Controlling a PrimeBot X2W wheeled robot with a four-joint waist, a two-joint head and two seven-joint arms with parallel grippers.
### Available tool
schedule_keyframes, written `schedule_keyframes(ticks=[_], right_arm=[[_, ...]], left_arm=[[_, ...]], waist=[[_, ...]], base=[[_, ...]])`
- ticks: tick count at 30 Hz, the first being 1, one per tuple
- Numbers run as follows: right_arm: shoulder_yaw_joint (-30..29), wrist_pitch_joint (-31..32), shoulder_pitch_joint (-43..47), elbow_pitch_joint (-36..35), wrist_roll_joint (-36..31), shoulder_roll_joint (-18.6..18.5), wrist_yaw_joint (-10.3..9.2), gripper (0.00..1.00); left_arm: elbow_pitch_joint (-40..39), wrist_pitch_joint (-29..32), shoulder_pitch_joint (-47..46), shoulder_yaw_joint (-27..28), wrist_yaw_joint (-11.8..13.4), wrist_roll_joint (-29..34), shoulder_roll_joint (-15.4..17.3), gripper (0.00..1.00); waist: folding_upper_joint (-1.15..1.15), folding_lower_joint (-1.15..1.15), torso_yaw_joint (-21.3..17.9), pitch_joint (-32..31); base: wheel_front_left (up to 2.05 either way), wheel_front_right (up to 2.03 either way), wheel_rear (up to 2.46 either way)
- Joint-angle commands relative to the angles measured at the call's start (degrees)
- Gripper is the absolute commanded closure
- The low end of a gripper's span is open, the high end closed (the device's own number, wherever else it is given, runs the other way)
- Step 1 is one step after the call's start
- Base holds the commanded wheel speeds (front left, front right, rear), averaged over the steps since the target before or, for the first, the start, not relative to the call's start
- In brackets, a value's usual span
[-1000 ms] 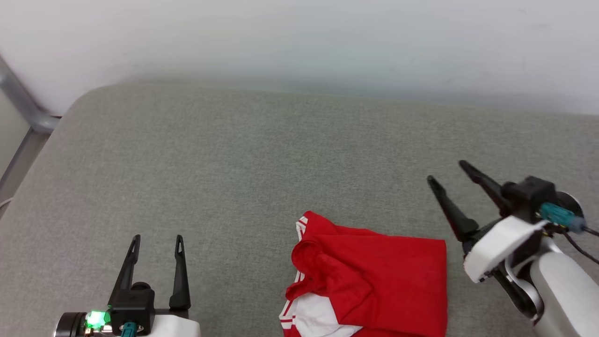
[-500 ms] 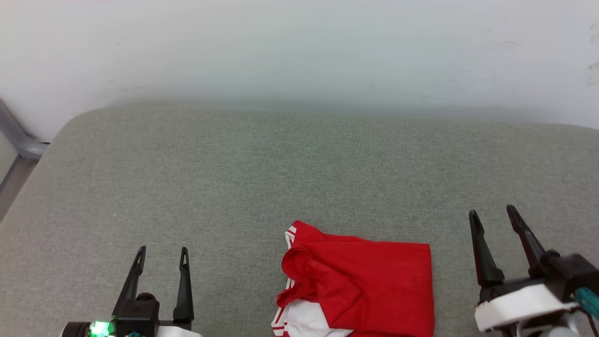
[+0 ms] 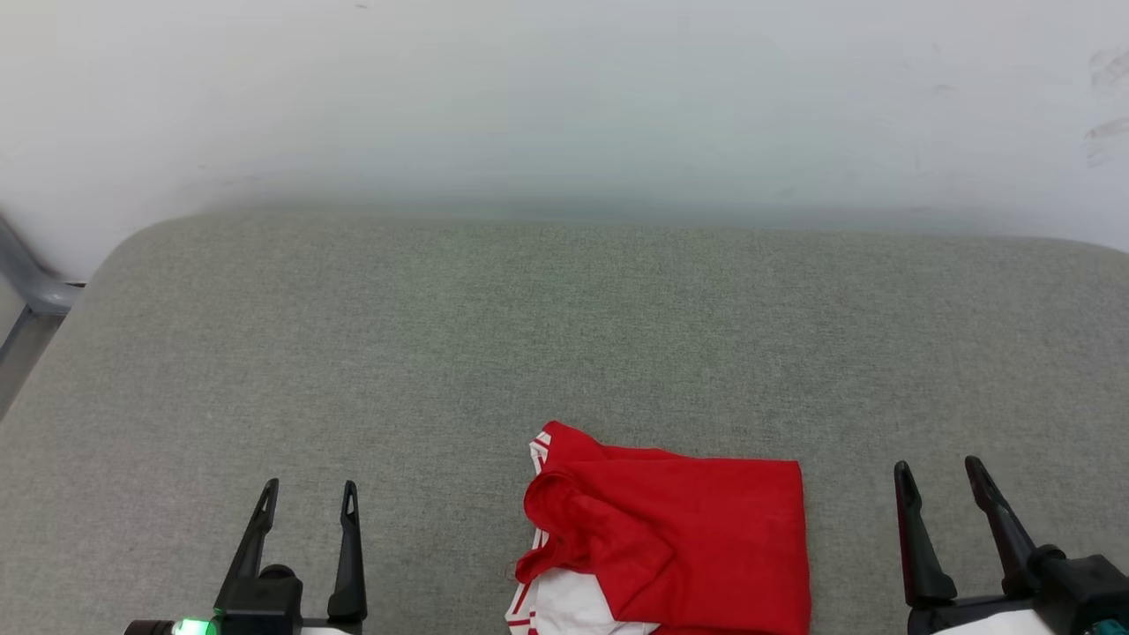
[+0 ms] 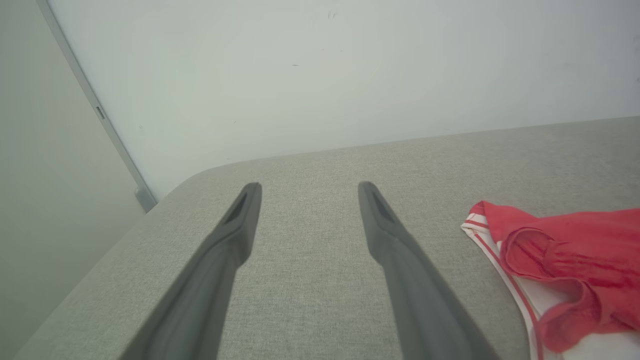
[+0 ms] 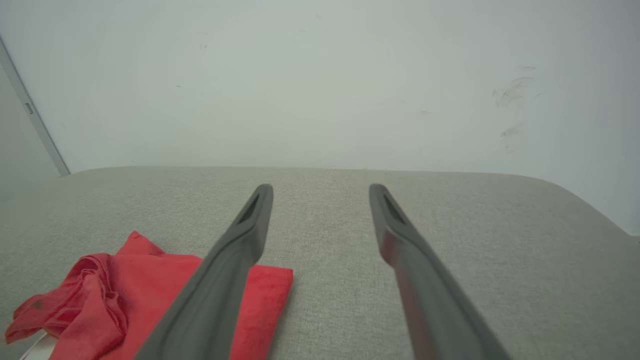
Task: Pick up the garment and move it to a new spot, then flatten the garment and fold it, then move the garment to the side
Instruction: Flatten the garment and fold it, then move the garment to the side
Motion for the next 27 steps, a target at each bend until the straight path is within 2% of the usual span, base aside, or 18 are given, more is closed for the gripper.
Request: schedule_keyframes(ticks=[1, 20, 23, 27], right_arm=[[0.4, -0.1, 0.9, -0.5, 0.0, 0.4, -0.05, 0.0], [2.3, -0.1, -0.1, 0.5, -1.2, 0.4, -0.05, 0.0], [2.4, 0.1, -1.6, 0.7, -0.8, -0.5, -0.06, 0.0], [2.3, 2.7, -6.0, -0.5, 1.0, -3.6, -0.06, 0.0]], left_arm=[[0.0, -0.1, 0.5, -0.1, 0.1, -0.2, 0.2, 0.0], [0.6, -0.1, 0.7, -0.4, 0.5, -0.5, 0.1, 0.0], [0.6, -0.1, 0.6, -0.4, 0.4, -0.5, 0.1, 0.0], [0.6, -0.1, 0.3, -0.5, 0.3, -0.6, 0.1, 0.0]], waist=[[0.0, 0.01, -0.1, -0.1], [0.0, 0.01, -0.6, 0.0], [0.0, 0.01, -0.5, 0.1], [0.0, 0.01, -0.2, 0.5]], base=[[0.0, 0.0, 0.0], [0.0, 0.0, 0.0], [0.0, 0.0, 0.0], [0.0, 0.0, 0.0]])
